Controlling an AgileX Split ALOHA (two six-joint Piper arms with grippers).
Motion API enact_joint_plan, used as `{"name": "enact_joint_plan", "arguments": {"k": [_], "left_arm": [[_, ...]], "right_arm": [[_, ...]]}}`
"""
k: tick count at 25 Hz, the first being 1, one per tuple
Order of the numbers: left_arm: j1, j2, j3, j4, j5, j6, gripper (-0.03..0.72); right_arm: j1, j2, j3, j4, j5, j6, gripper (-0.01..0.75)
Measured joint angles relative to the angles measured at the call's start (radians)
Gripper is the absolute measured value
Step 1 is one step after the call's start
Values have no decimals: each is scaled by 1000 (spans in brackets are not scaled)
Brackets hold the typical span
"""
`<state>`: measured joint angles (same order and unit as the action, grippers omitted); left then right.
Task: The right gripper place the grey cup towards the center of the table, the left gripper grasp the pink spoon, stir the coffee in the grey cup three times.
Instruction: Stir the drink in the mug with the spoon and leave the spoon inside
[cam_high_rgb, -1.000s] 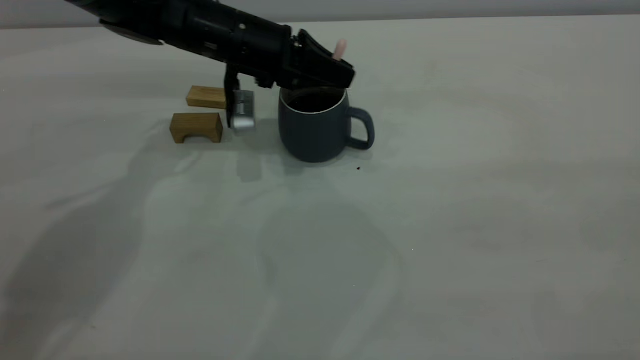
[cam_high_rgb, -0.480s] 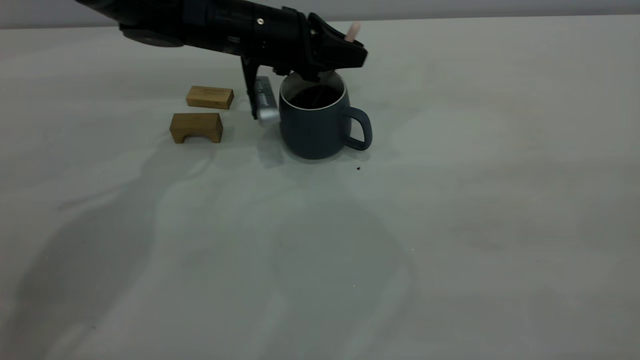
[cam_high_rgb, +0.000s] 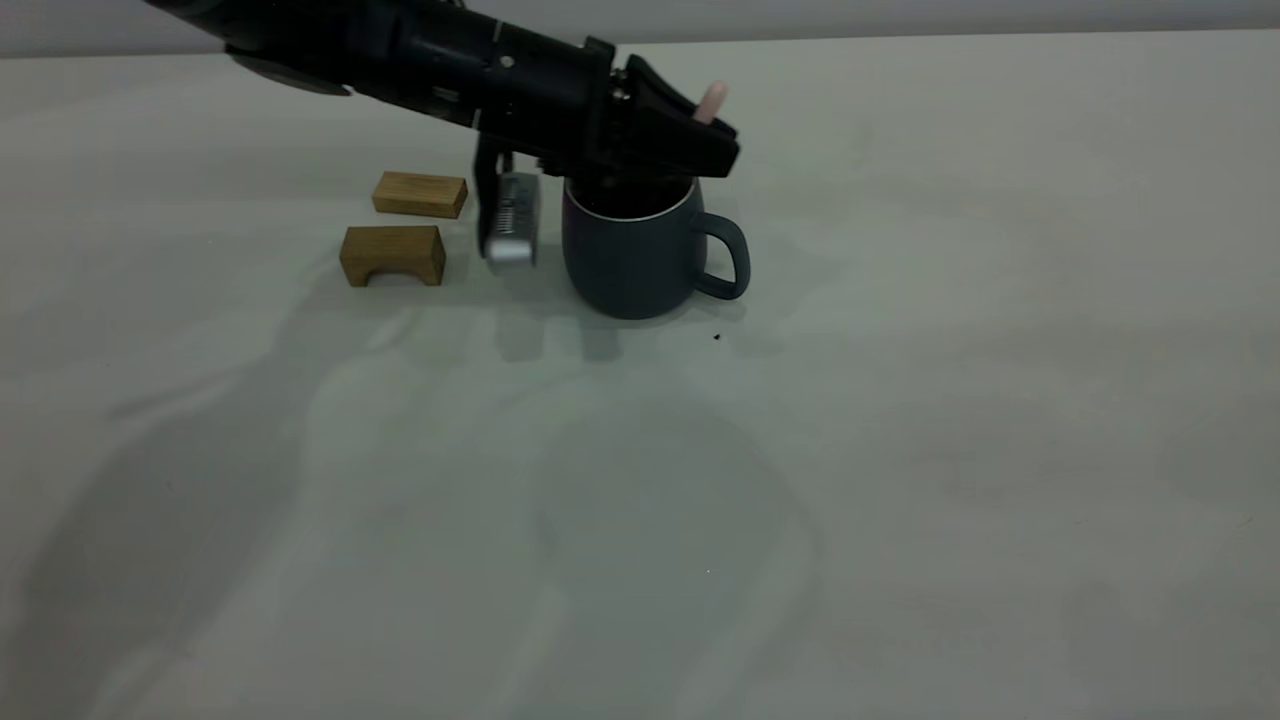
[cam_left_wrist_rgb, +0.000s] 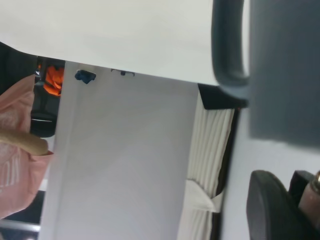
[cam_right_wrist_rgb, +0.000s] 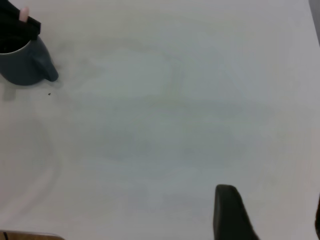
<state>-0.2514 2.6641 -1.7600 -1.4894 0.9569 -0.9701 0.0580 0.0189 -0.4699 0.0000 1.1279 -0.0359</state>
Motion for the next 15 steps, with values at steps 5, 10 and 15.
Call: {"name": "enact_joint_plan", "arguments": {"k": [5, 10, 15], "left_arm": [[35, 0, 0, 0, -29, -16, 110], [25, 0, 0, -90, -124, -21, 110], [-28, 0, 0, -169, -173, -21, 110]], "right_arm": [[0, 0, 0, 0, 0, 0, 438], [0, 0, 0, 0, 0, 0, 438], [0, 0, 0, 0, 0, 0, 438]]}}
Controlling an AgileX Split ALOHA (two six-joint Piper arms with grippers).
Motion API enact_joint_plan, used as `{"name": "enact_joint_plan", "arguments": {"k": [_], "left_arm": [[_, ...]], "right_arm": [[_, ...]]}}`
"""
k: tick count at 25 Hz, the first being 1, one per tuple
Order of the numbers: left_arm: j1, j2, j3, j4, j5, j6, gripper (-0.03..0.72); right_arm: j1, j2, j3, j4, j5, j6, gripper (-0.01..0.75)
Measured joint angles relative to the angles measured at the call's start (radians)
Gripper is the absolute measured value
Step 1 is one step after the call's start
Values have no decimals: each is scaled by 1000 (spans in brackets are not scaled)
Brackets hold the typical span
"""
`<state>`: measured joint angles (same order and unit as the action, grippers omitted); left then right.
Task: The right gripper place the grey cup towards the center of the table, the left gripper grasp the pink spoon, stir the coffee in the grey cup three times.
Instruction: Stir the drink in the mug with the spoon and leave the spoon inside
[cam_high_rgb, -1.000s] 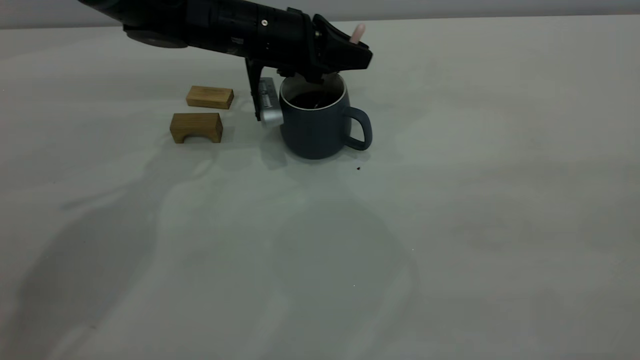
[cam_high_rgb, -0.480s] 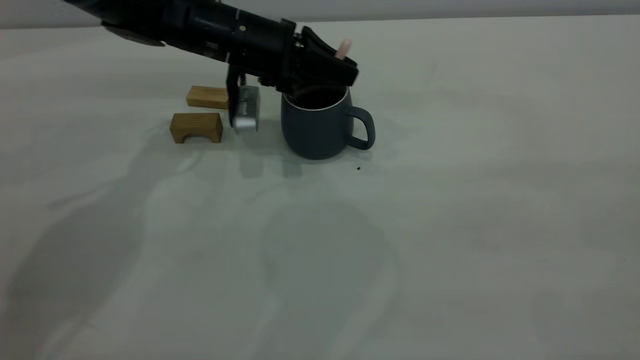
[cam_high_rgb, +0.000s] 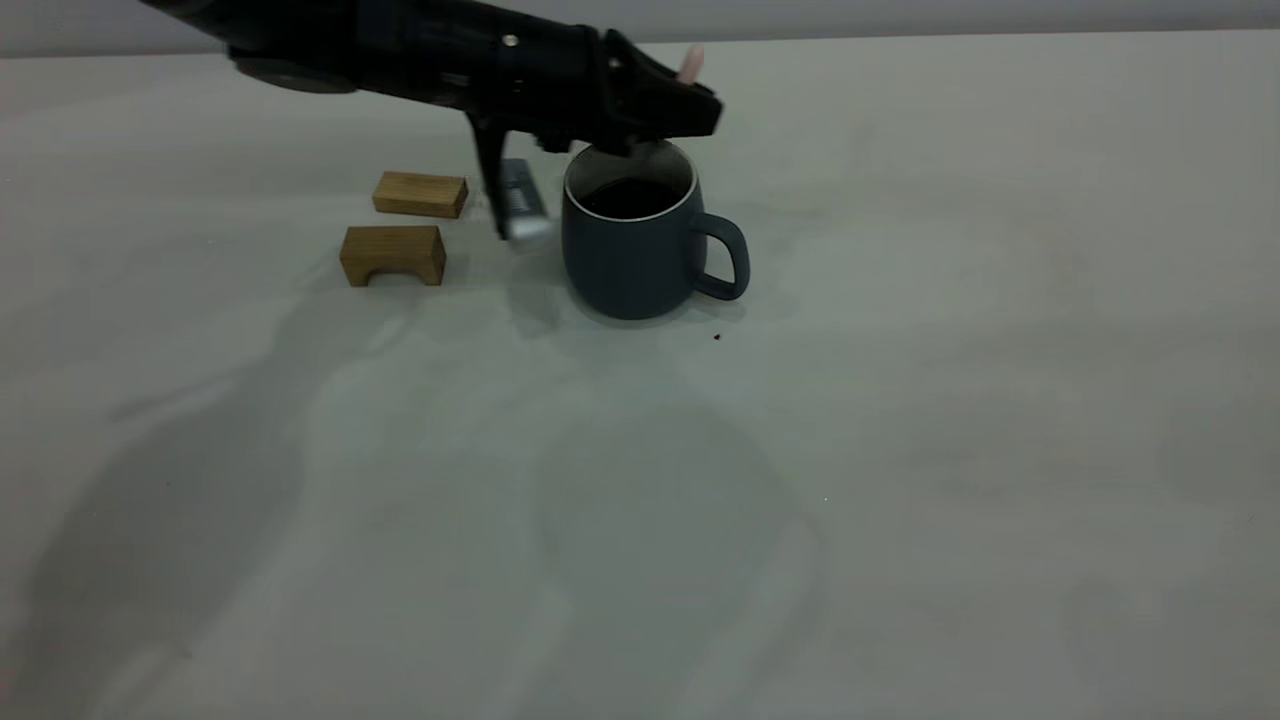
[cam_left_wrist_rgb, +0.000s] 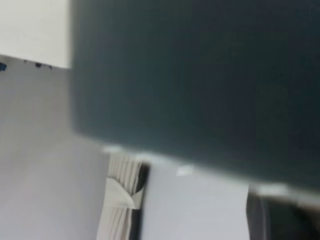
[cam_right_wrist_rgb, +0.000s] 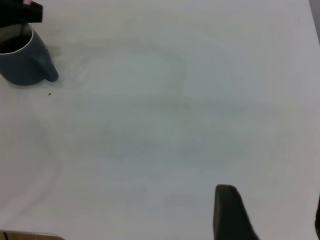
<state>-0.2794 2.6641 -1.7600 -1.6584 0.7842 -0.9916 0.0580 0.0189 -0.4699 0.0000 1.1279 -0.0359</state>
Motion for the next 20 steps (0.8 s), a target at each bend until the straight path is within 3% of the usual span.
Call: {"name": "enact_joint_plan", "arguments": {"k": [15, 18, 20], "left_arm": [[36, 0, 0, 174, 243, 0, 120], [49, -13, 0, 261, 267, 4, 224], [52, -33, 0, 331, 272, 43, 352]], "right_arm": [[0, 0, 0, 0, 0, 0, 438], [0, 0, 0, 0, 0, 0, 438], [0, 0, 0, 0, 0, 0, 438]]}}
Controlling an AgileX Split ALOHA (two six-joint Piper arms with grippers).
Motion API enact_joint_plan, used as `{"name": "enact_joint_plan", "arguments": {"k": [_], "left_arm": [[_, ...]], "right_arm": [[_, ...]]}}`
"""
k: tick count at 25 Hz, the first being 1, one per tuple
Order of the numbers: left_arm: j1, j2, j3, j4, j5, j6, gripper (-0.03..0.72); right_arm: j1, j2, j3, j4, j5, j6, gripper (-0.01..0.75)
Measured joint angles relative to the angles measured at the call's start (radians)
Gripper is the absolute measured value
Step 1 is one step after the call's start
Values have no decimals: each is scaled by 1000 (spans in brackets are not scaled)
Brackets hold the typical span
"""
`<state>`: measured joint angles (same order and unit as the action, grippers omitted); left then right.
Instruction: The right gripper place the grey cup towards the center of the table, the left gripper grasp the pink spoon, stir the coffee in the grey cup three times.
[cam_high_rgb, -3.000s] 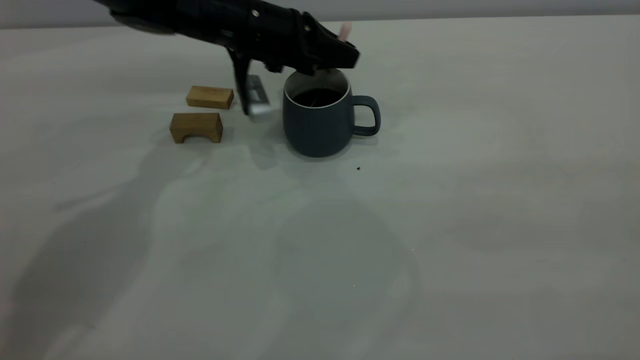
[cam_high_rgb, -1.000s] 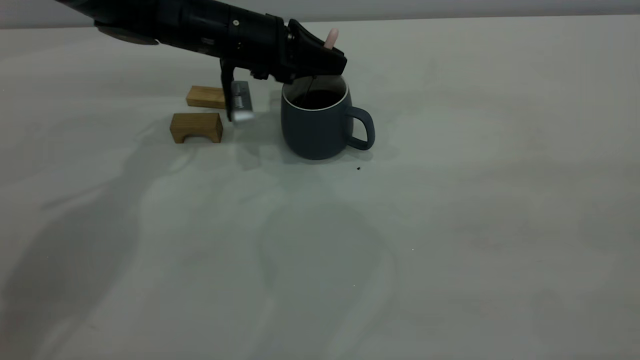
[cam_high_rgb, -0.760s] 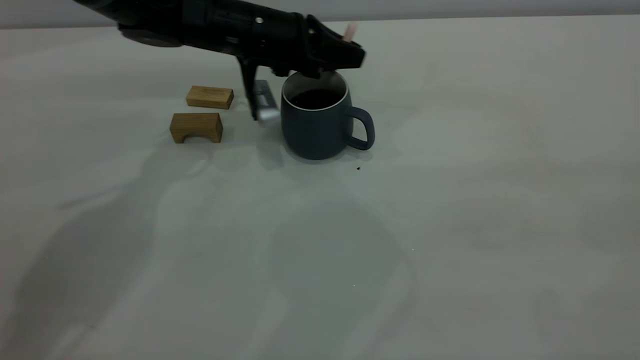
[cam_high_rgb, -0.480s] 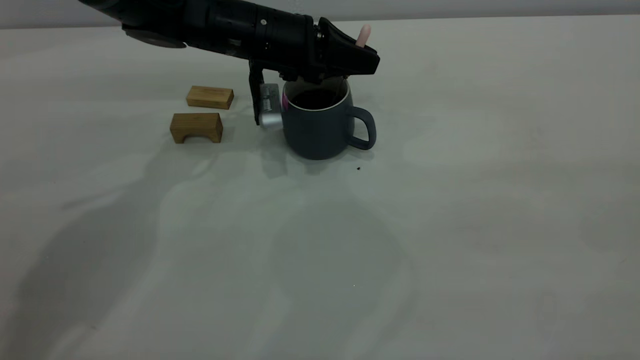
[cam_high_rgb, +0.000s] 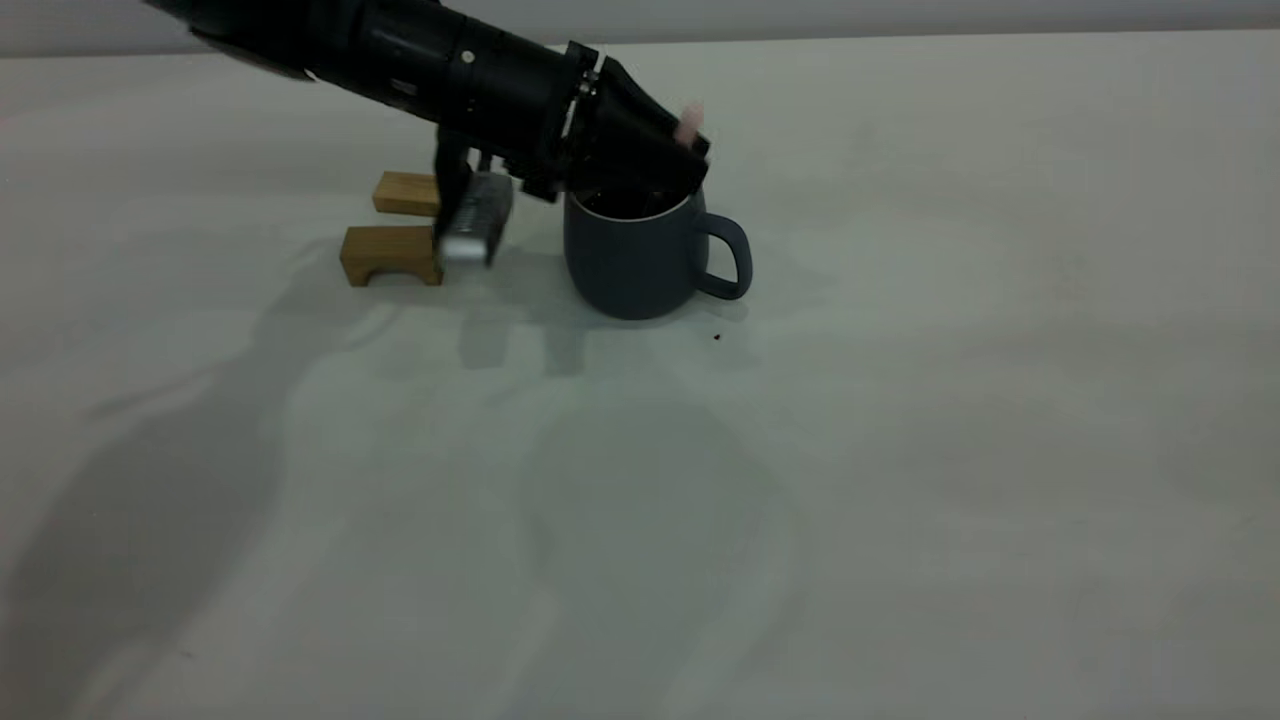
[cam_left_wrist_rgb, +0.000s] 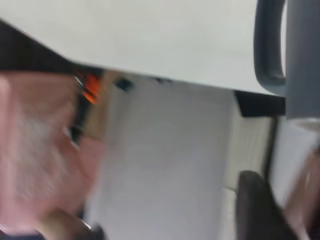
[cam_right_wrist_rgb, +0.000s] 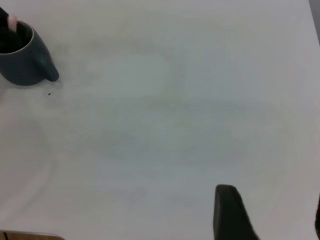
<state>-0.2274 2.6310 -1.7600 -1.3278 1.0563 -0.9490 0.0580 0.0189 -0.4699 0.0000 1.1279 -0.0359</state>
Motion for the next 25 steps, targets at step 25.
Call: {"name": "enact_joint_plan", "arguments": {"k": [25], "left_arm": [[-3, -673, 1, 1062, 111, 967, 368]], "right_arm": [[0, 0, 0, 0, 0, 0, 438]]}}
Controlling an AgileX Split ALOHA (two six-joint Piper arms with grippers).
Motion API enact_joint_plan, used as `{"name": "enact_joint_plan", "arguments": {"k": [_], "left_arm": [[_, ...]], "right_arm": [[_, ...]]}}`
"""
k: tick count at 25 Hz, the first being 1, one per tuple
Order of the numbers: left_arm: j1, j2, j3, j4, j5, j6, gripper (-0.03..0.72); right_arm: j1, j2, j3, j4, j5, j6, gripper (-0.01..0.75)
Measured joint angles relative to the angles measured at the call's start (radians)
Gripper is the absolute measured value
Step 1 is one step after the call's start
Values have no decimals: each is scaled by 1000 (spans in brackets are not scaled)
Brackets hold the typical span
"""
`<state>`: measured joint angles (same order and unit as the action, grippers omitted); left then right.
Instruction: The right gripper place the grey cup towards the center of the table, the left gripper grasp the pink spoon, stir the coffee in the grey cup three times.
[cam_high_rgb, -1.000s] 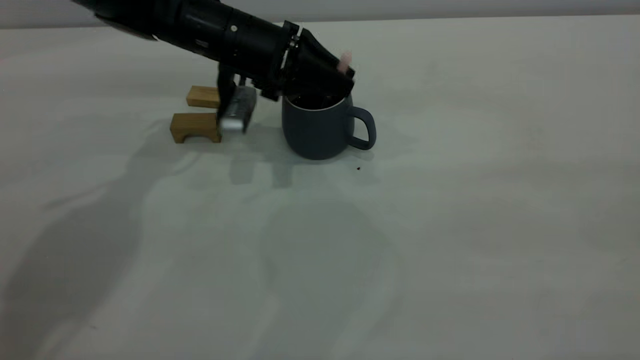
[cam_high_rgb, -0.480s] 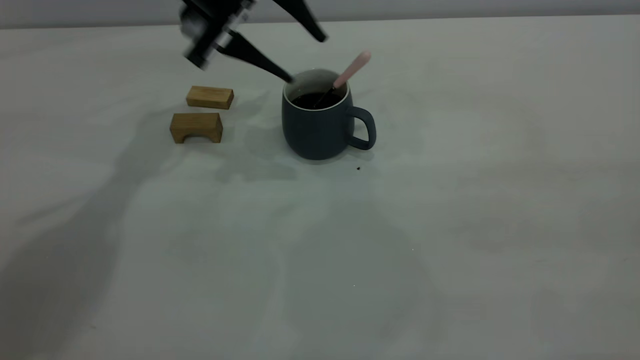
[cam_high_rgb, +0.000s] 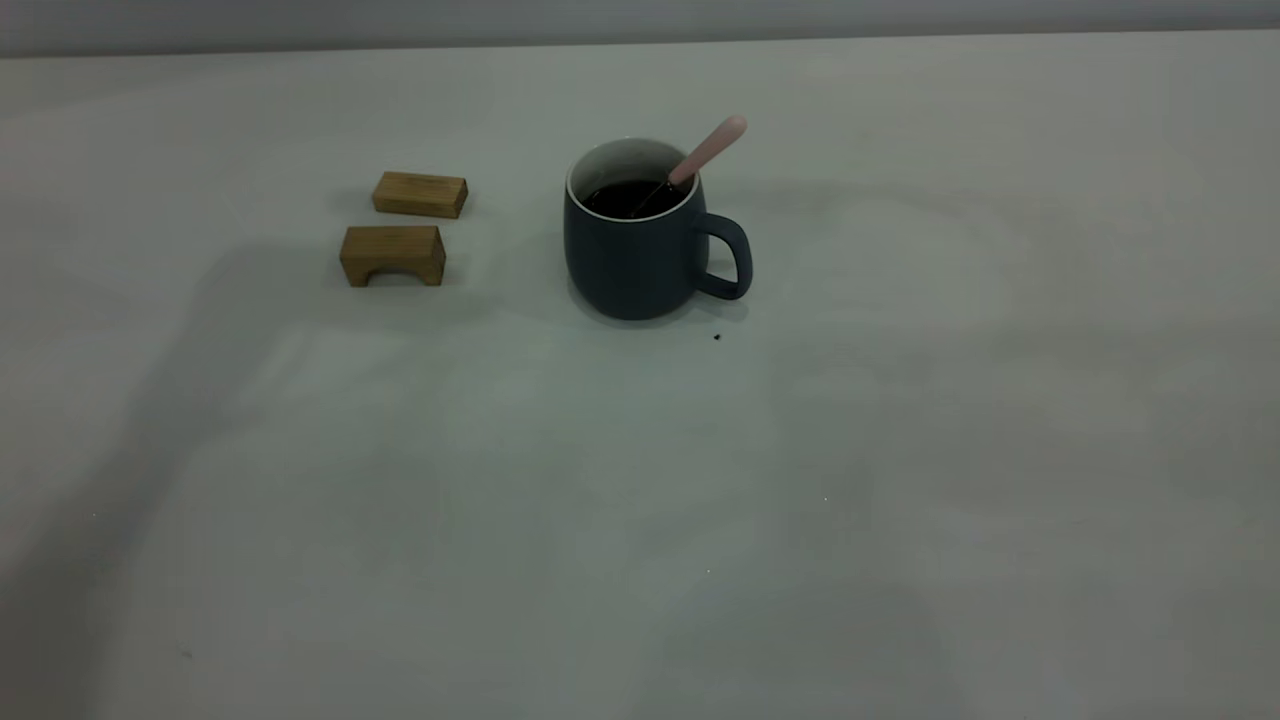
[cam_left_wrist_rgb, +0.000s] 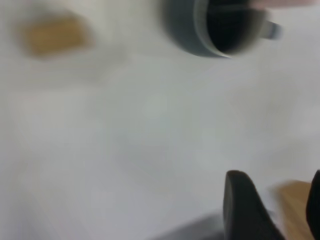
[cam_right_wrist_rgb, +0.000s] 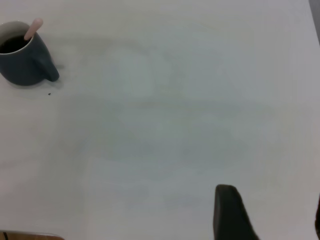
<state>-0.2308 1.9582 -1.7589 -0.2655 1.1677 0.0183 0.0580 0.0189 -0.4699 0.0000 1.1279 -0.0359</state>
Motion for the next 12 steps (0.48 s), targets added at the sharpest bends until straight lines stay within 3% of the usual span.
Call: {"name": "enact_joint_plan", "arguments": {"k": [5, 12], "left_arm": [[-10, -228, 79, 223, 0, -69, 332], [-10, -673, 466, 283, -18, -11, 299]], "right_arm": [[0, 0, 0, 0, 0, 0, 438], [0, 0, 0, 0, 0, 0, 438]]}}
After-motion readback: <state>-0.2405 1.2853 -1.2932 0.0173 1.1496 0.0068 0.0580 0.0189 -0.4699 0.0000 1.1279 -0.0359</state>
